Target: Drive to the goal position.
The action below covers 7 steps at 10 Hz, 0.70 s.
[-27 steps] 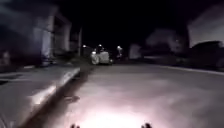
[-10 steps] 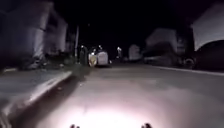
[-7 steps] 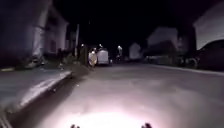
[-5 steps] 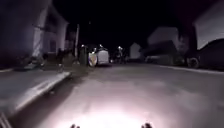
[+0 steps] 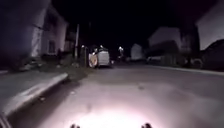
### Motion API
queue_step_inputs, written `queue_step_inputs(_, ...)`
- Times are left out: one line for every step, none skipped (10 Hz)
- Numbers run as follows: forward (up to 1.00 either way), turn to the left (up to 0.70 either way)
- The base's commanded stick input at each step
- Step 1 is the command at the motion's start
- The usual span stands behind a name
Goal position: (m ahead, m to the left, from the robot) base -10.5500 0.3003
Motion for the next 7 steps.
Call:
queue_step_inputs(0.70, 0.00)
queue_step_inputs(0.70, 0.00)
queue_step_inputs(0.70, 0.00)
queue_step_inputs(0.70, 0.00)
queue_step_inputs(0.70, 0.00)
queue_step_inputs(0.70, 0.00)
queue_step_inputs(0.70, 0.00)
